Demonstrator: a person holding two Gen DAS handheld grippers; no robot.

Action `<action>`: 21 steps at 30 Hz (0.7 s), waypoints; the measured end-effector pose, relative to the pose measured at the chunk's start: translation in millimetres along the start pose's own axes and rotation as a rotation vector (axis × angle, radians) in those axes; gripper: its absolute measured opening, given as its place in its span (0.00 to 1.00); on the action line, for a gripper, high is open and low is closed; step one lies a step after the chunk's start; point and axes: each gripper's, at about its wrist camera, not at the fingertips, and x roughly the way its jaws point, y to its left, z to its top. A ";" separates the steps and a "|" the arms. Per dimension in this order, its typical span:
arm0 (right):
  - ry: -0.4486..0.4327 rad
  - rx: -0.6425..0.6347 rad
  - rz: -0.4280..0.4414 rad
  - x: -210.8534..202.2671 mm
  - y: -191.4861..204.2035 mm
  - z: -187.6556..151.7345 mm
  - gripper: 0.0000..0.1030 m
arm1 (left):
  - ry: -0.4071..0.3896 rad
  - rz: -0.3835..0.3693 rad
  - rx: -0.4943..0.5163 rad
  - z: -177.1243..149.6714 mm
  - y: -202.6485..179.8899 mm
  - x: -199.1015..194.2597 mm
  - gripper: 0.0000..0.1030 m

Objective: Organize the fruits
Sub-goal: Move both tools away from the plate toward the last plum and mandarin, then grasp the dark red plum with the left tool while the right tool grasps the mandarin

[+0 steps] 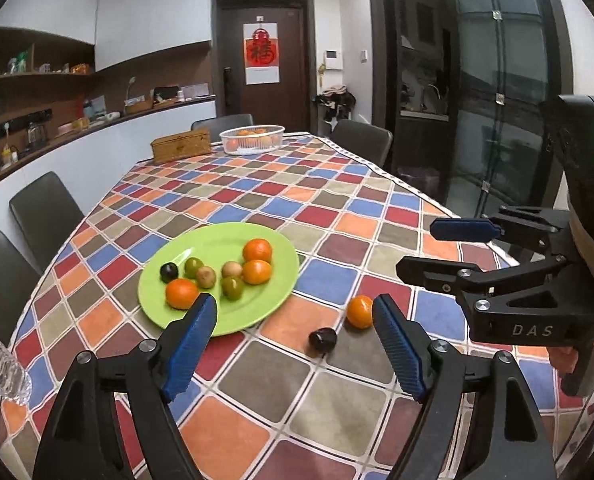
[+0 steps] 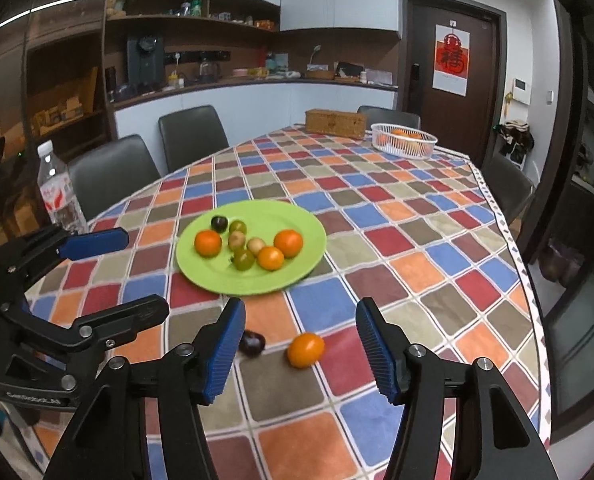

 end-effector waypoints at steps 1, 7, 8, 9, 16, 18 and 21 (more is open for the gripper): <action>0.004 -0.005 0.002 1.5 -1.5 -2.6 0.57 | 0.003 -0.003 0.006 -1.5 -1.9 1.8 0.77; 0.020 -0.061 0.018 10.0 -6.2 -15.4 0.57 | 0.036 -0.023 0.043 -9.6 -12.1 17.6 0.77; 0.023 -0.071 0.022 11.9 -6.5 -16.8 0.57 | 0.041 -0.026 0.048 -10.4 -13.4 20.9 0.77; 0.028 -0.082 0.029 14.8 -6.8 -17.9 0.57 | 0.049 -0.032 0.055 -11.9 -14.9 24.0 0.76; 0.072 -0.130 0.071 35.5 -10.6 -27.1 0.57 | 0.100 -0.051 0.117 -21.6 -22.2 43.3 0.60; 0.087 -0.137 0.081 41.4 -11.5 -29.3 0.56 | 0.121 -0.058 0.129 -23.9 -22.4 50.1 0.58; 0.116 -0.149 0.105 53.6 -11.6 -32.1 0.56 | 0.146 -0.078 0.134 -25.9 -21.5 59.3 0.53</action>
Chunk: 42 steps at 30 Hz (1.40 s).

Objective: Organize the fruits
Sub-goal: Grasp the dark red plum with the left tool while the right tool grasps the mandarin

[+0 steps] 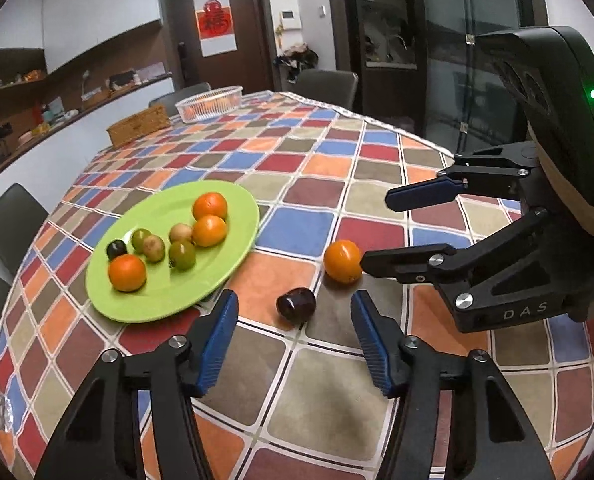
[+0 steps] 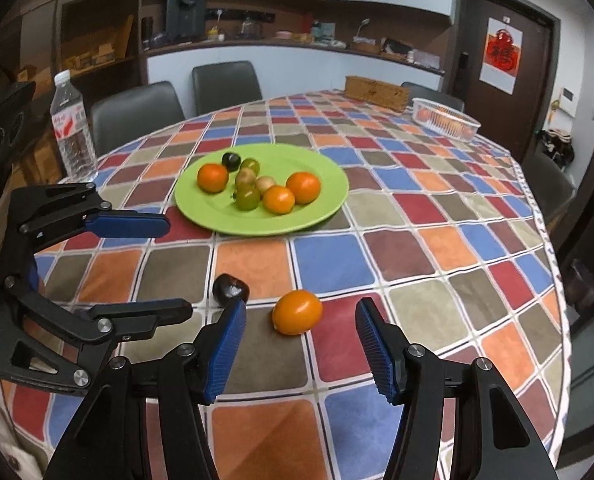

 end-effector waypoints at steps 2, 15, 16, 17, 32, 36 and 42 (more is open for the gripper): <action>0.016 -0.005 0.013 6.6 -0.6 -1.2 0.55 | 0.022 -0.019 -0.002 0.0 1.8 7.1 0.50; 0.102 0.005 0.079 42.8 -11.1 -2.4 0.45 | 0.118 -0.113 -0.039 2.1 11.8 47.2 0.36; 0.107 0.012 0.086 45.2 -12.3 -2.1 0.44 | 0.123 -0.117 -0.042 2.5 12.3 49.3 0.35; 0.110 0.016 0.091 46.5 -12.9 -1.9 0.43 | 0.126 -0.119 -0.045 2.8 12.7 51.3 0.34; 0.135 0.038 0.119 57.9 -15.1 -4.1 0.37 | 0.142 -0.137 -0.080 4.0 15.8 59.0 0.26; 0.131 0.050 0.113 56.5 -15.1 -4.0 0.37 | 0.135 -0.132 -0.095 4.6 17.8 54.8 0.26; 0.108 0.065 0.101 47.5 -12.7 -0.4 0.37 | 0.108 -0.121 -0.109 6.0 19.6 40.2 0.26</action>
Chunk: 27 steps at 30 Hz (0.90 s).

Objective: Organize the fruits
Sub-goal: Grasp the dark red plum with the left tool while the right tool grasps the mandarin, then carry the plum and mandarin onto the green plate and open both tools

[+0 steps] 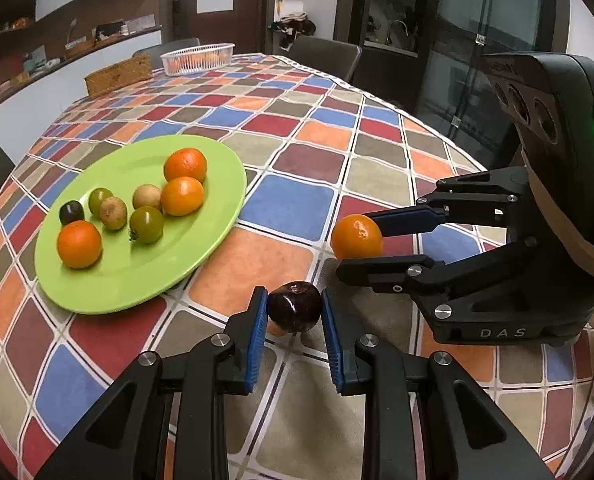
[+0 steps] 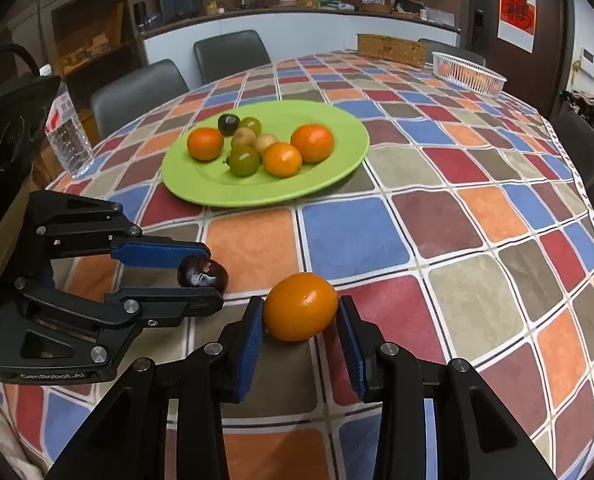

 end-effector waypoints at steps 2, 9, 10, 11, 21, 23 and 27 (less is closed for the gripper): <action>-0.014 0.002 -0.005 -5.4 2.4 1.5 0.37 | -0.013 0.004 -0.002 0.3 -0.9 -5.8 0.26; -0.044 0.014 -0.018 -21.5 10.6 6.5 0.37 | -0.062 0.022 -0.012 3.3 -1.2 -29.6 0.26; -0.046 0.015 -0.022 -23.4 12.2 7.4 0.37 | -0.066 0.024 -0.014 3.7 -0.8 -32.0 0.26; -0.047 0.017 -0.027 -24.9 13.6 8.4 0.37 | -0.073 0.029 -0.016 4.3 0.0 -36.3 0.26; -0.127 0.063 -0.035 -44.1 26.3 28.4 0.37 | -0.143 0.068 -0.027 13.6 13.7 -66.6 0.26; -0.145 0.072 -0.034 -46.7 28.8 34.3 0.37 | -0.160 0.076 -0.029 17.0 18.5 -72.4 0.26; -0.181 0.080 -0.045 -50.5 34.9 49.2 0.37 | -0.192 0.090 -0.030 24.8 28.1 -81.7 0.26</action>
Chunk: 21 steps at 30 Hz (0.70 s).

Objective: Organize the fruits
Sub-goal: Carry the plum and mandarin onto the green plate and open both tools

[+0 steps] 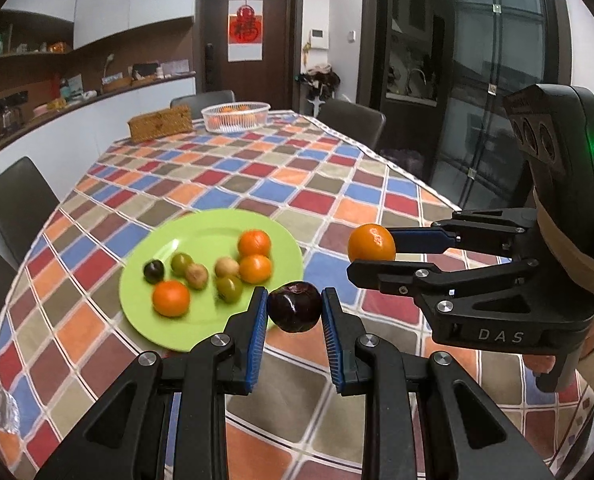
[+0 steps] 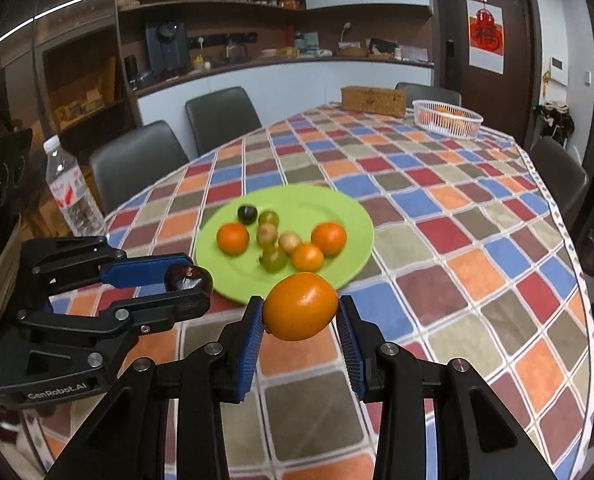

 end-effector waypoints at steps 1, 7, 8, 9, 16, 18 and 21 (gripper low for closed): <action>-0.006 0.002 -0.001 0.0 1.2 3.1 0.37 | -0.009 0.003 0.000 2.4 2.6 -1.0 0.26; -0.033 0.009 -0.014 5.4 8.6 22.0 0.37 | -0.042 0.030 0.003 14.8 19.1 -3.2 0.26; -0.036 0.012 -0.014 6.9 9.2 25.2 0.37 | -0.044 0.032 0.004 16.8 22.5 -2.9 0.26; -0.037 0.013 -0.015 8.0 9.7 27.3 0.37 | -0.047 0.036 0.003 19.7 26.9 -1.8 0.26; -0.041 0.017 -0.031 25.7 12.0 50.3 0.37 | -0.045 0.055 -0.008 31.9 53.6 11.5 0.26; -0.035 0.018 -0.037 34.3 11.9 56.8 0.37 | -0.041 0.059 -0.009 35.6 60.9 16.9 0.26; -0.026 0.021 -0.043 45.7 11.5 62.7 0.37 | -0.031 0.066 -0.014 40.5 72.8 27.2 0.26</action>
